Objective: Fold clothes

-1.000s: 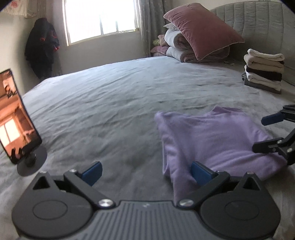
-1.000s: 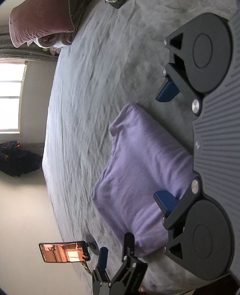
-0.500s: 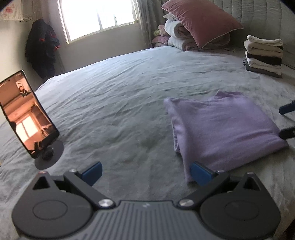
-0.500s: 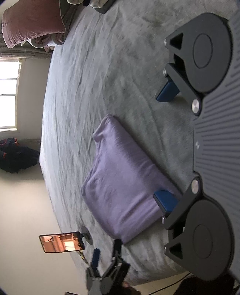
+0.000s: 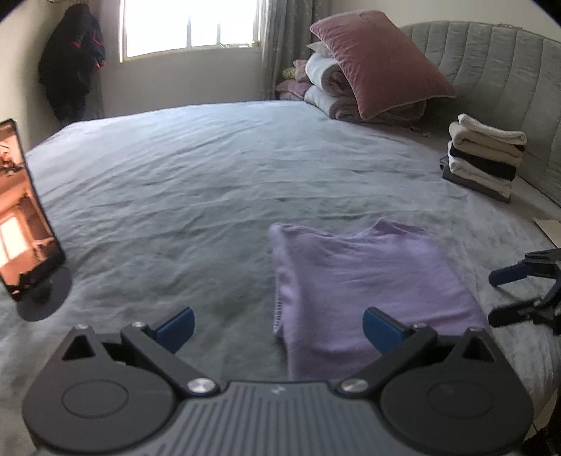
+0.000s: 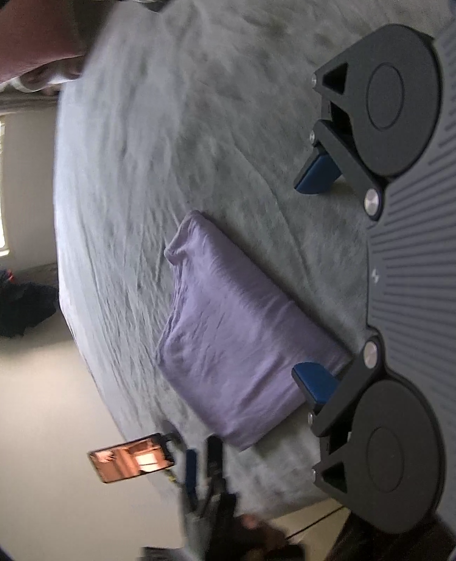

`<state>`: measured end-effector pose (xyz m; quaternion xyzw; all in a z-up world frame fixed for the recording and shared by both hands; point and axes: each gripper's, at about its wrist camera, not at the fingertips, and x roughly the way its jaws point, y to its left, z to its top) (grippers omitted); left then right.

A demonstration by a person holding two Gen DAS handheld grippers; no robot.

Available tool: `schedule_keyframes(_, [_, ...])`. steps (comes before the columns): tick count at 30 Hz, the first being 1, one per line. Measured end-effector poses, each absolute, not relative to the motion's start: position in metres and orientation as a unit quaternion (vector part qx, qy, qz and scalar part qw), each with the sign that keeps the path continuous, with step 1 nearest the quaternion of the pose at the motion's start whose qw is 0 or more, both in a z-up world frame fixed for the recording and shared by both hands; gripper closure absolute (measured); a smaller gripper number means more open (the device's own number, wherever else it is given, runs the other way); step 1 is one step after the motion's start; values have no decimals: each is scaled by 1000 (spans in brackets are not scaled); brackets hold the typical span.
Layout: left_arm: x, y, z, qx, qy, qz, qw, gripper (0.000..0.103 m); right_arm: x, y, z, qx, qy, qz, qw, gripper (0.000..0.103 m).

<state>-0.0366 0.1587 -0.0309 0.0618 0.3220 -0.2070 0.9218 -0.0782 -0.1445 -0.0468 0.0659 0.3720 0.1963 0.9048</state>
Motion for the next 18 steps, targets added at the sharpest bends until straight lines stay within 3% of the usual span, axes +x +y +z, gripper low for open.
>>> schedule_keyframes(9, [-14,145,-37,12,355,-218,909,1,-44,-153,-42,186,403,170,880,0])
schedule_keyframes(18, [21,159,-47,-104,400,-260,873,1,-18,-168,-48,327,405,157,839,0])
